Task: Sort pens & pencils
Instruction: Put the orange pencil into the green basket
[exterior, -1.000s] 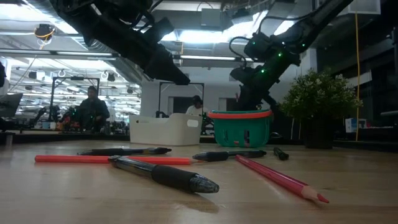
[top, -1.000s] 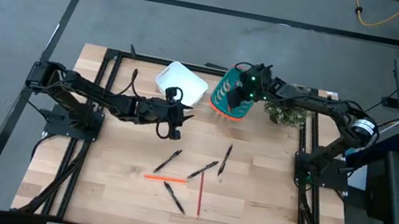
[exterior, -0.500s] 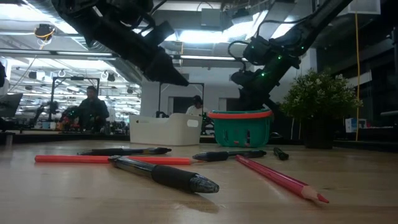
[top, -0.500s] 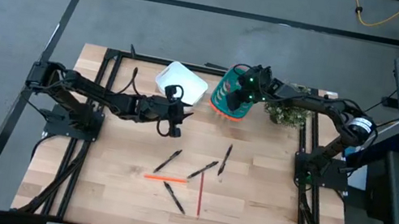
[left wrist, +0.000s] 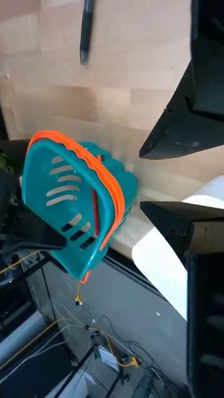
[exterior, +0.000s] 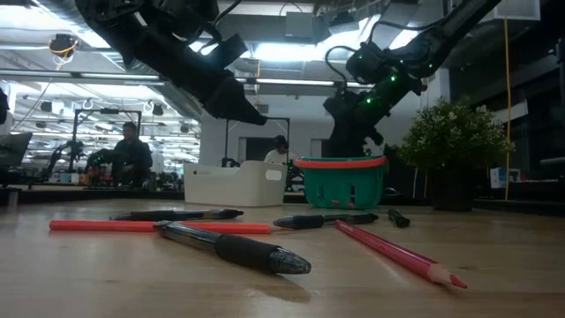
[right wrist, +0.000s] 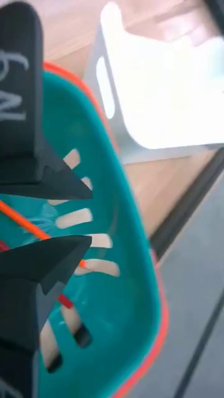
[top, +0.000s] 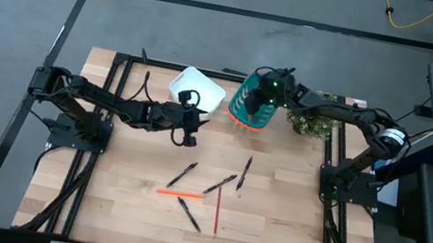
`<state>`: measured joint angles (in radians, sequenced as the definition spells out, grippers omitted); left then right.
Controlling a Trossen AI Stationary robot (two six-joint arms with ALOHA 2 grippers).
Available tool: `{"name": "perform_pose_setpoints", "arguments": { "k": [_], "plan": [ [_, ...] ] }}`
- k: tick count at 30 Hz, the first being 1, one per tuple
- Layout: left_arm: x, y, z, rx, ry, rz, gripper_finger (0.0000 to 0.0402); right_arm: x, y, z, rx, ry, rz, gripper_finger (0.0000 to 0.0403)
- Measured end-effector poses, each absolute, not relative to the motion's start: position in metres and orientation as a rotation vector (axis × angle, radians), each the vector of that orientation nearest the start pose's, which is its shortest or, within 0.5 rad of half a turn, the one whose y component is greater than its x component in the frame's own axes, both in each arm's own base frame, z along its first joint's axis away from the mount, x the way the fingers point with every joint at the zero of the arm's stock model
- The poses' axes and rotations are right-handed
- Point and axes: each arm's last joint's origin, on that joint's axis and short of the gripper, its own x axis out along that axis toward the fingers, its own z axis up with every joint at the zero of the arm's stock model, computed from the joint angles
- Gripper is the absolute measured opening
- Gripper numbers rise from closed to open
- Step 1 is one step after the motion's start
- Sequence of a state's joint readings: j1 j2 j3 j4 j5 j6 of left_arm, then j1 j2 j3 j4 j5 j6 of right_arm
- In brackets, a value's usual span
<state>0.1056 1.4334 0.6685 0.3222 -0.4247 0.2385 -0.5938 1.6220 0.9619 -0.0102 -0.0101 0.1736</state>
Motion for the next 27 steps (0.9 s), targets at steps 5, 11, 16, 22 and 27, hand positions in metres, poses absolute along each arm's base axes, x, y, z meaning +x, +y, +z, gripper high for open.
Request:
{"name": "perform_pose_setpoints", "arguments": {
  "k": [5,11,16,22,27],
  "plan": [
    [0.284,0.047,0.199,0.302,0.504,0.489,0.0113,0.275,-0.185,0.225,0.331,0.550,-0.602,0.0104],
    [0.283,0.051,0.198,0.303,0.511,0.502,0.0114,0.270,-0.178,0.240,0.337,0.516,-0.512,0.0104],
    [0.282,0.049,0.202,0.351,0.511,0.486,0.0112,0.271,-0.174,0.239,0.358,0.531,-0.394,0.0104],
    [0.268,0.042,0.216,0.356,0.536,0.463,0.0112,0.275,-0.165,0.238,0.310,0.554,-0.335,0.0104],
    [0.248,0.031,0.233,0.306,0.536,0.412,0.0111,0.281,-0.151,0.243,0.247,0.550,-0.276,0.0104]
  ]
}}
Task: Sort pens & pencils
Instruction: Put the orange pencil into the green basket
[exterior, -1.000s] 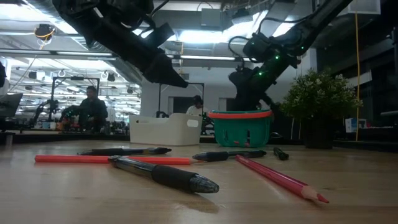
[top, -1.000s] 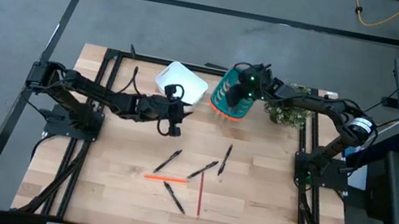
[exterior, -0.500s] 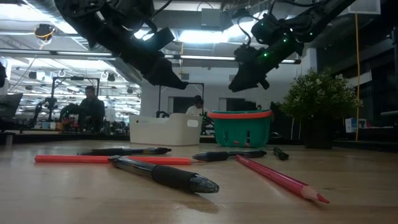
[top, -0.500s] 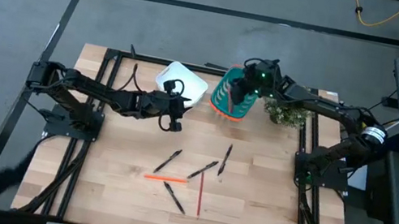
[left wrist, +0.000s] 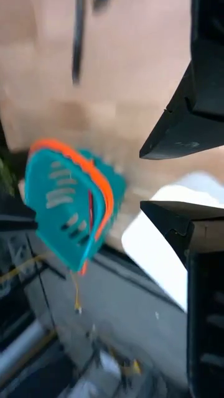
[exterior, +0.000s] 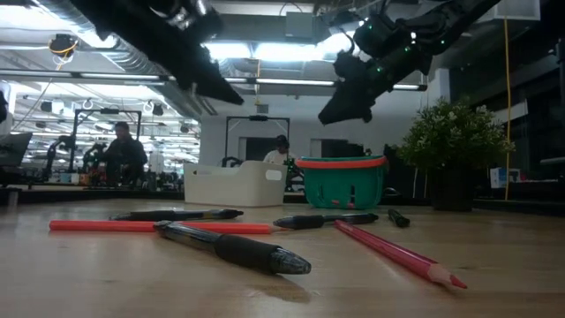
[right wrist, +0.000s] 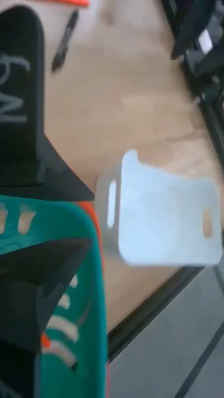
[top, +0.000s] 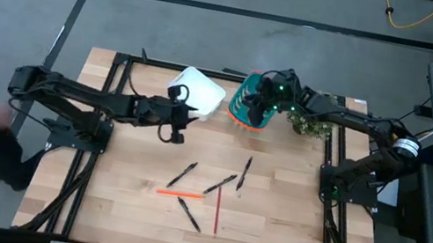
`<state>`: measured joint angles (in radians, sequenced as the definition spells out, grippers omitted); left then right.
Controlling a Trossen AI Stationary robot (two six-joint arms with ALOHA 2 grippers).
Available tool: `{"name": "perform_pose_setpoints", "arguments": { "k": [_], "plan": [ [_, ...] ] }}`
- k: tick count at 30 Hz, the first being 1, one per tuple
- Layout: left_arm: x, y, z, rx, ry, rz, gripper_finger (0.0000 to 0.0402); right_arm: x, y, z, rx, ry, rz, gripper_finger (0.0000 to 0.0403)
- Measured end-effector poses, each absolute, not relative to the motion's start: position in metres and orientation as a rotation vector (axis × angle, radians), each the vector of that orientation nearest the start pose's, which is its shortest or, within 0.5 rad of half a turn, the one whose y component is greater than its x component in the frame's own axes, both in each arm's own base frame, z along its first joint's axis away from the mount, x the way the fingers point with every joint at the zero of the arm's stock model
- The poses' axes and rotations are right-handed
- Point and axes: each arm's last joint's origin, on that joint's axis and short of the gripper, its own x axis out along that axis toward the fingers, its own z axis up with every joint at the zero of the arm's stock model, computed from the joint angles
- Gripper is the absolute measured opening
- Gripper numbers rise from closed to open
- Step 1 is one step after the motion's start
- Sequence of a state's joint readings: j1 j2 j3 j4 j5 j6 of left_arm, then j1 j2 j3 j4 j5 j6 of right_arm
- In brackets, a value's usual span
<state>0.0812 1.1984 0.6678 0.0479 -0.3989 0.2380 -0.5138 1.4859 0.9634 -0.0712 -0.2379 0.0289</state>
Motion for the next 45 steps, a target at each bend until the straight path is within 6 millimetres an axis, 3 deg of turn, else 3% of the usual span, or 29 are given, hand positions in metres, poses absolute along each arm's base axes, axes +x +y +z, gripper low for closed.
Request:
{"name": "perform_pose_setpoints", "arguments": {
  "k": [4,11,19,26,45],
  "plan": [
    [0.235,0.021,0.241,0.217,0.533,0.295,0.0111,0.287,-0.134,0.248,0.214,0.547,-0.225,0.0104],
    [0.224,-0.002,0.233,0.139,0.651,0.205,0.0111,0.300,-0.092,0.254,0.168,0.535,-0.095,0.0104],
    [0.220,-0.037,0.231,0.014,0.643,0.130,0.0111,0.311,-0.044,0.253,0.072,0.560,-0.181,0.0104],
    [0.224,-0.066,0.215,0.029,0.686,0.122,0.0111,0.314,-0.012,0.253,0.014,0.560,-0.174,0.0104],
    [0.274,-0.111,0.186,0.022,0.978,-0.068,0.0111,0.313,0.013,0.253,-0.018,0.552,-0.196,0.0104]
  ]
}}
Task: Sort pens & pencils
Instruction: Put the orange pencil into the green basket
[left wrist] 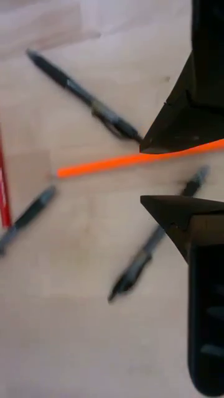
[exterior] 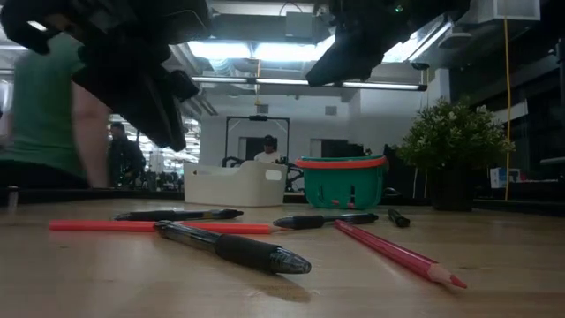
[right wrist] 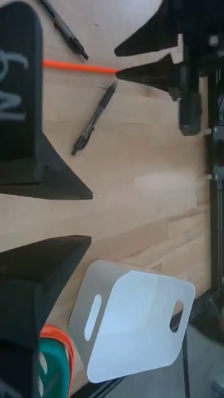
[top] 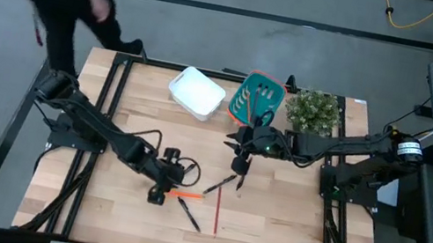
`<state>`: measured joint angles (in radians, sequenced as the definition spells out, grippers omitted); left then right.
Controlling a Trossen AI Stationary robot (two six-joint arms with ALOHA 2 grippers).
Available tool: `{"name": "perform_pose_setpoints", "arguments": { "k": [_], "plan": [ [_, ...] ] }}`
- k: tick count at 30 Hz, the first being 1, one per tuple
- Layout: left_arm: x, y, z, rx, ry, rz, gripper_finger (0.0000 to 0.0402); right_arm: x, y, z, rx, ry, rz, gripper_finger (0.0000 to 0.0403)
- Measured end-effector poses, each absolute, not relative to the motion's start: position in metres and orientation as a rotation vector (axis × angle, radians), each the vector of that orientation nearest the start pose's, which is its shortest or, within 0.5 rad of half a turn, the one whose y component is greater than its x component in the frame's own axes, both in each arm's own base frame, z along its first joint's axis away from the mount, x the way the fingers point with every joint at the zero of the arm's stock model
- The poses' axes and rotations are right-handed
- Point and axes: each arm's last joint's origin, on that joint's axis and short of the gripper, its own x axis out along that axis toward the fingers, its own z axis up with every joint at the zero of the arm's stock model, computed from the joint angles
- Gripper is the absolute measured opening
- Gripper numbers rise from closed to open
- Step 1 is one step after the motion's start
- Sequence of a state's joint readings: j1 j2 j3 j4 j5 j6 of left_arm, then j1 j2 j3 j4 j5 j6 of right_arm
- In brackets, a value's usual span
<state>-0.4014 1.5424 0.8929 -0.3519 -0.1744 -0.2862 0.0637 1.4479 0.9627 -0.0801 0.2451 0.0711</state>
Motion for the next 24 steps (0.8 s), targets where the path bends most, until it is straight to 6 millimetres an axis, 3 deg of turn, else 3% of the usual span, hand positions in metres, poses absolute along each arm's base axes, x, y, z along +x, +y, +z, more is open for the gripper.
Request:
{"name": "perform_pose_setpoints", "arguments": {
  "k": [13,19,24],
  "plan": [
    [0.288,-0.124,0.162,0.020,1.081,-0.054,0.0111,0.300,0.017,0.218,0.007,0.563,-0.257,0.0104],
    [0.287,-0.127,0.160,-0.039,1.084,-0.023,0.0111,0.300,0.020,0.217,0.033,0.536,-0.261,0.0104],
    [0.287,-0.135,0.150,-0.028,1.107,-0.028,0.0111,0.300,0.037,0.220,0.044,0.499,-0.211,0.0104]
  ]
}}
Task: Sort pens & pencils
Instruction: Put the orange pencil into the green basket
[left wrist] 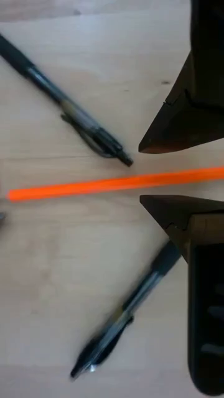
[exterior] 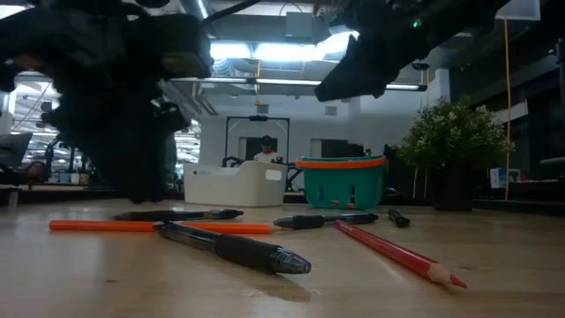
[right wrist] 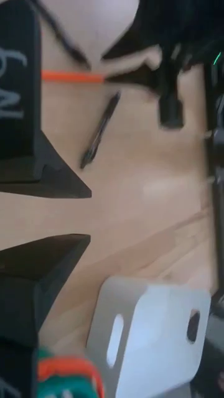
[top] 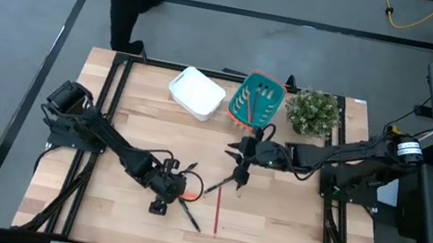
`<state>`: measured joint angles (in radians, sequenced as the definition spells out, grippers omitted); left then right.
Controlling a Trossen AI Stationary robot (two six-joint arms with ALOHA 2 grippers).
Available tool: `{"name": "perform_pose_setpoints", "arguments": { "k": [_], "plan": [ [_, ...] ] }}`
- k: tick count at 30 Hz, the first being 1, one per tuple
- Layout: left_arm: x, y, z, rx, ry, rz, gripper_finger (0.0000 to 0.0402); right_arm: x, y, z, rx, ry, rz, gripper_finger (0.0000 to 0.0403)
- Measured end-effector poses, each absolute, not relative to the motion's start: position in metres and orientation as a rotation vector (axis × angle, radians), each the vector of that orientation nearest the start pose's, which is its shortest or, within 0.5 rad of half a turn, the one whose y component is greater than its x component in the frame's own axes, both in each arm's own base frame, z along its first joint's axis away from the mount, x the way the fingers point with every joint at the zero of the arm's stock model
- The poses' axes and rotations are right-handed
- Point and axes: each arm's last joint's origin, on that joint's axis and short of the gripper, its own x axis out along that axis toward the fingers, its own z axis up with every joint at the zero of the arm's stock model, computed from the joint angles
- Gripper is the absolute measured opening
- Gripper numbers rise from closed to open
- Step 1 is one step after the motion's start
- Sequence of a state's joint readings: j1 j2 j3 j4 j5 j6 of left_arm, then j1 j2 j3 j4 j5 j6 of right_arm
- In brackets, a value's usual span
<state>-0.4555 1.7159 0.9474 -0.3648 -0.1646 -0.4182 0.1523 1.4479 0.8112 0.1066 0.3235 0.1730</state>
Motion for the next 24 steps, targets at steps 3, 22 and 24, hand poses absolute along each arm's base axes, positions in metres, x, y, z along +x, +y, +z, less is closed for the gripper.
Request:
{"name": "perform_pose_setpoints", "arguments": {
  "k": [3,22,24],
  "plan": [
    [0.286,-0.138,0.145,-0.043,1.126,-0.013,0.0111,0.300,0.051,0.223,0.045,0.465,-0.165,0.0104],
    [0.286,-0.146,0.124,0.059,1.145,0.032,0.0111,0.280,0.123,0.234,0.039,0.301,-0.189,0.0104],
    [0.287,-0.145,0.123,0.055,1.143,0.033,0.0111,0.277,0.129,0.236,0.042,0.284,-0.188,0.0104]
  ]
}}
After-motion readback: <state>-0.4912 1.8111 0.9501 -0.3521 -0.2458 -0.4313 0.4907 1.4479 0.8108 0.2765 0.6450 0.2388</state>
